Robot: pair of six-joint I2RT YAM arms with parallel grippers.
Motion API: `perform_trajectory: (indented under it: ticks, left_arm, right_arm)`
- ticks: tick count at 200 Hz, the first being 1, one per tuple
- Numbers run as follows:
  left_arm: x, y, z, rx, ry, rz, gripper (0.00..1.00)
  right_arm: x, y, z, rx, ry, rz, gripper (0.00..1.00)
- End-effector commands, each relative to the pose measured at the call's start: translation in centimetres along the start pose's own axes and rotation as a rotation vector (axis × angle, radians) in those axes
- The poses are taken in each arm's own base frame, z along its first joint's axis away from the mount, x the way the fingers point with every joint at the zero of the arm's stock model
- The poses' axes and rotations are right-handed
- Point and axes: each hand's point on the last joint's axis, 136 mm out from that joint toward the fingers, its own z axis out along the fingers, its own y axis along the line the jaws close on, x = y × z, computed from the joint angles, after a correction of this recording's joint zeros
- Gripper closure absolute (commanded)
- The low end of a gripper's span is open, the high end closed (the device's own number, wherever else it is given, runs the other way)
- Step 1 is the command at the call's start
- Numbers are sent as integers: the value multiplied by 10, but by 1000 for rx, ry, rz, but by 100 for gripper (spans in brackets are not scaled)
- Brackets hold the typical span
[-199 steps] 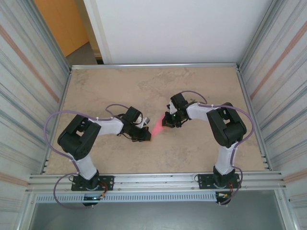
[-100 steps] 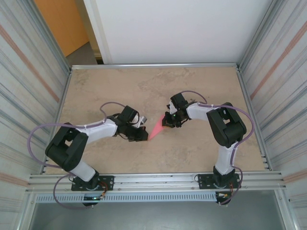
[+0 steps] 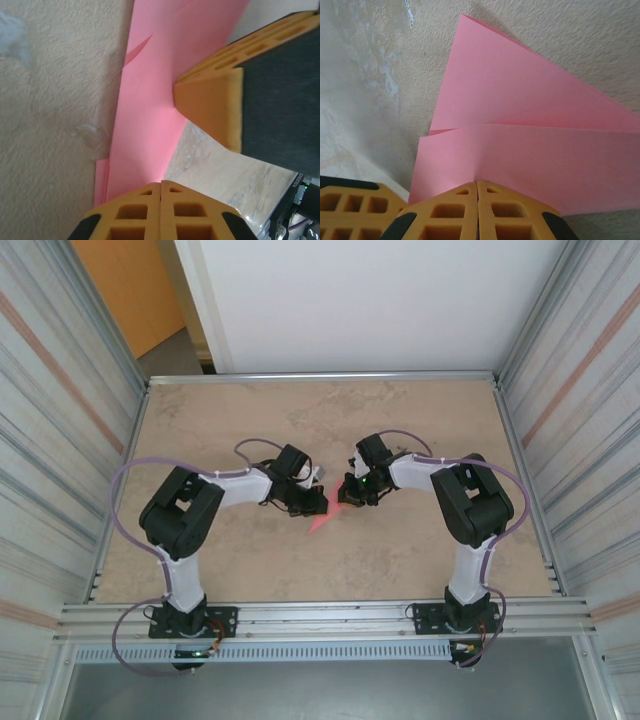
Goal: Fold a paper plane with a square sheet of paper (pick it up from the middle)
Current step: Fold the wing for the fifth time at the center of the table.
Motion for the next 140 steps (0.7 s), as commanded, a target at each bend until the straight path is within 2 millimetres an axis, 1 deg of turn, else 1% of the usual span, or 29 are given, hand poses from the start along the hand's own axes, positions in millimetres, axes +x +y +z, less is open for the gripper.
perform_trajectory:
  ticks: [1,14,33,45,68,83,97,111,140]
  left_arm:
    - [0,4,3,-34,14,-23,95]
    - [6,17,5,-81,35,-46,96]
    - [15,28,7,-121,65,-67,97]
    - [19,31,9,-128,75,-73,97]
    - [22,34,11,-129,92,-81,98]
    - [23,35,12,-129,96,-83,98]
    - [23,35,13,-126,98,-84,98]
    - [24,35,13,-125,100,-86,98]
    - [24,35,14,-125,102,-93,99]
  right_arm:
    - [24,-70,19,249,57,121,92]
    - [23,-69,17,247,51,127,92]
    - [16,-58,10,217,26,114,91]
    - [7,-41,2,173,-10,87,91]
    - [-14,0,-20,99,-98,7,90]
    - [-24,17,-31,97,-153,-29,89]
    - [-31,21,-33,105,-187,-24,89]
    - [-34,21,-28,101,-194,-4,88]
    - [-27,22,-11,94,-159,18,88]
